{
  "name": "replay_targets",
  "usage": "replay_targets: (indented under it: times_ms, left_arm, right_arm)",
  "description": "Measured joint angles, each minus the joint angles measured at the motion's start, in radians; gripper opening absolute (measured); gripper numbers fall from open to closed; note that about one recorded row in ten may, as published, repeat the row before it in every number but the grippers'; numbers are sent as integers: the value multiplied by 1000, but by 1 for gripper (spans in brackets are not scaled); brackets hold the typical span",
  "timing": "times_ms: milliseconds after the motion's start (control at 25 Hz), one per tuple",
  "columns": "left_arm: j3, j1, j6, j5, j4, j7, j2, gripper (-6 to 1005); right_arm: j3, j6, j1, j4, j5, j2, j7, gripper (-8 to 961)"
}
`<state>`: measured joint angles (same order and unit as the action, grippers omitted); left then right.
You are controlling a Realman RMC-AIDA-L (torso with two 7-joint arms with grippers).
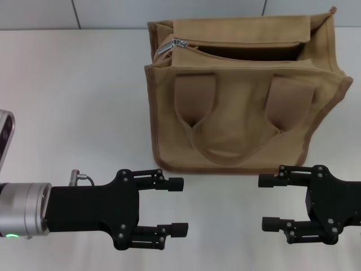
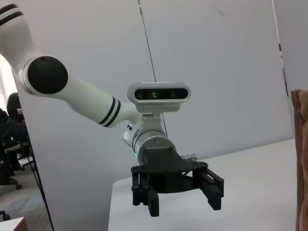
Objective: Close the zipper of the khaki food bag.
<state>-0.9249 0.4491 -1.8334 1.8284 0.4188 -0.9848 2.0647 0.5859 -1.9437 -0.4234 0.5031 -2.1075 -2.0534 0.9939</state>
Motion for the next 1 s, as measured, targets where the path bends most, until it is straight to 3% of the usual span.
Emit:
replay_targets:
  times_ms: [680, 920, 1000]
  left_arm:
    - [18, 0, -9, -6, 0, 2, 0, 720]
    - [135, -22, 1, -6, 2, 25, -5, 712]
    - [253, -41, 17, -6, 0, 71, -3, 710]
  right_arm:
    - [-2, -1, -2, 0, 0, 1, 0, 695]
    - [-11, -1, 0, 0, 0, 2, -1, 688]
    - [-11, 0, 0, 0, 1, 2, -1, 685]
